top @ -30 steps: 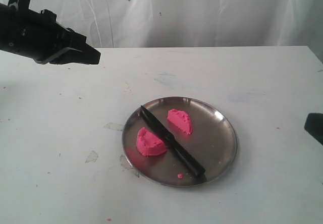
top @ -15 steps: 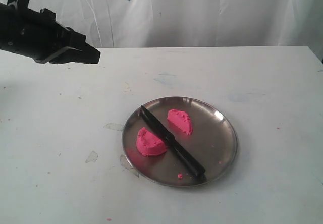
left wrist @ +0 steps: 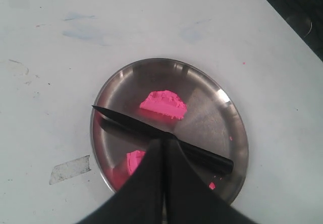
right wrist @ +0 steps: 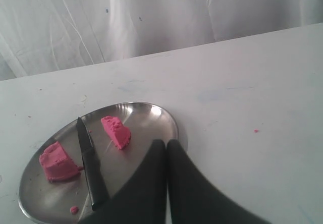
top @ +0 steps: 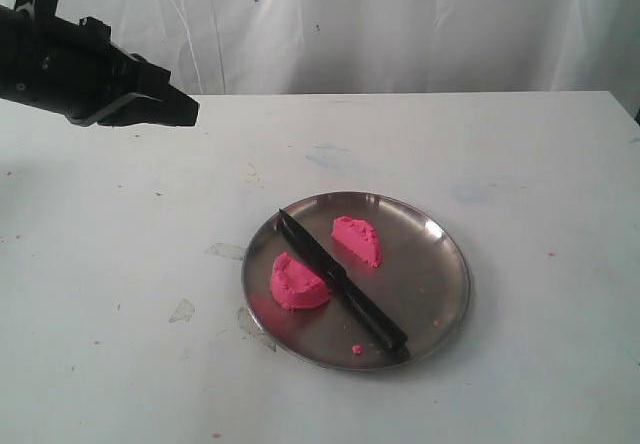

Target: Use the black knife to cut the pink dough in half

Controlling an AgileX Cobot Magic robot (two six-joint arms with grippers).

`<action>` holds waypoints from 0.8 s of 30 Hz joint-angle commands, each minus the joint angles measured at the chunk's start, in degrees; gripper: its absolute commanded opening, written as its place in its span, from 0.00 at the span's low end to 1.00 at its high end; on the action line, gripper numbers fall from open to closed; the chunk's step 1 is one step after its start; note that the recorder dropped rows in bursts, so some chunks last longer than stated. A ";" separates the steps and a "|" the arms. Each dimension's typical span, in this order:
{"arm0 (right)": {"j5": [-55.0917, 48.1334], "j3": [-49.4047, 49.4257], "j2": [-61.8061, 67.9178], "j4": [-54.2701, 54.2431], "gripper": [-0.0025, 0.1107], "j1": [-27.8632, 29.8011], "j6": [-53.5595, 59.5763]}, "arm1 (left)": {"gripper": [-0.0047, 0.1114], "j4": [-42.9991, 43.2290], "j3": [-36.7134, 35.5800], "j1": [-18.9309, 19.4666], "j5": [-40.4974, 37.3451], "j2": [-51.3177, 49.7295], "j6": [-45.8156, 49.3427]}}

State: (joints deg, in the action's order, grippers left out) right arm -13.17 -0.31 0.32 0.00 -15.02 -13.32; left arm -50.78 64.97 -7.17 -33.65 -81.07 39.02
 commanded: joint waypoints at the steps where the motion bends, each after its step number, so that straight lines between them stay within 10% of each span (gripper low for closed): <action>1: 0.00 0.31 -0.32 -0.32 0.02 0.29 -0.12 | 0.04 -0.59 -0.37 0.19 -0.53 0.46 -0.07; 24: 0.00 0.31 -0.32 -0.32 0.02 0.29 -0.12 | 0.04 1.13 -0.37 0.19 0.20 -2.39 -0.07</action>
State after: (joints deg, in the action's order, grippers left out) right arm -13.27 -0.31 0.32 -0.31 -15.02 -13.32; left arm -50.62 64.97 -7.17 -33.65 -82.55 39.02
